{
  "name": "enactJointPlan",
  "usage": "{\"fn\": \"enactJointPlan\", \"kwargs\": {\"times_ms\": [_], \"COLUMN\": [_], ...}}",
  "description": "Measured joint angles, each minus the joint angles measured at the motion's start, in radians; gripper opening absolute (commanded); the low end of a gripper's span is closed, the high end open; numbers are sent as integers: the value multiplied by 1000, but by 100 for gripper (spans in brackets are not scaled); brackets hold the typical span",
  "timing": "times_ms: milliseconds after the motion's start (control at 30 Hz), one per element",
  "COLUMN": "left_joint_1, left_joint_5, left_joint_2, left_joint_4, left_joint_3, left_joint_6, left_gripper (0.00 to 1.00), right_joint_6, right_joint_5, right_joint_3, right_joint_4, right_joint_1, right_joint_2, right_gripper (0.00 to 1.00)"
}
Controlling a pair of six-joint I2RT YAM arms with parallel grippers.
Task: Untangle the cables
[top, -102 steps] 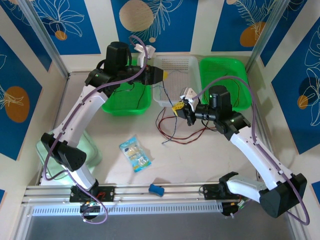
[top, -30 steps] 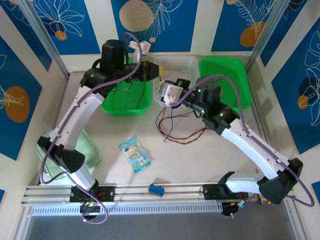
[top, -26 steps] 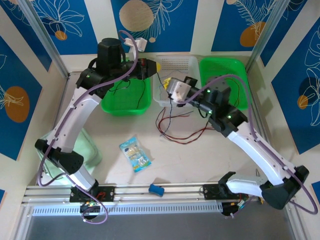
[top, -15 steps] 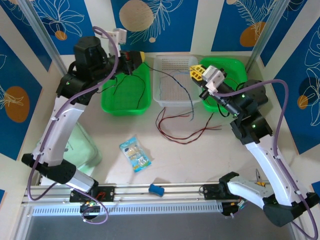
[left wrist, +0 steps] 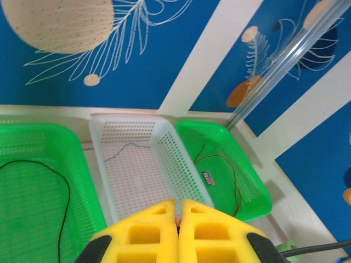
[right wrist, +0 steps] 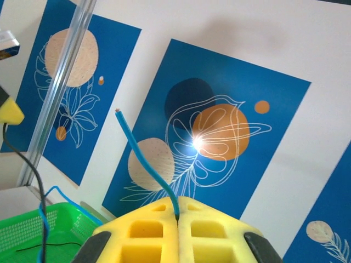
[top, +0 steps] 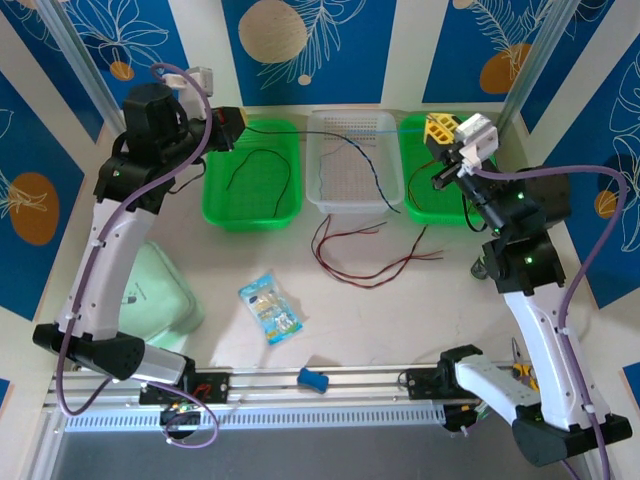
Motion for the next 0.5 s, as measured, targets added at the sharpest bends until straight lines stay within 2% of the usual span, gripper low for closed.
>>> {"fn": "enactJointPlan", "kwargs": {"times_ms": [500], "left_joint_1": [178], "left_joint_5": [-16], "left_joint_2": [-109], "left_joint_4": [72], "left_joint_3": [-165], "left_joint_6": [-28], "left_gripper": [0], "right_joint_6": [98], "right_joint_5": [55], "right_joint_3": [0], "right_joint_4": [-10], "right_joint_1": [-193], "right_joint_2": [-46], "right_gripper": [0]}}
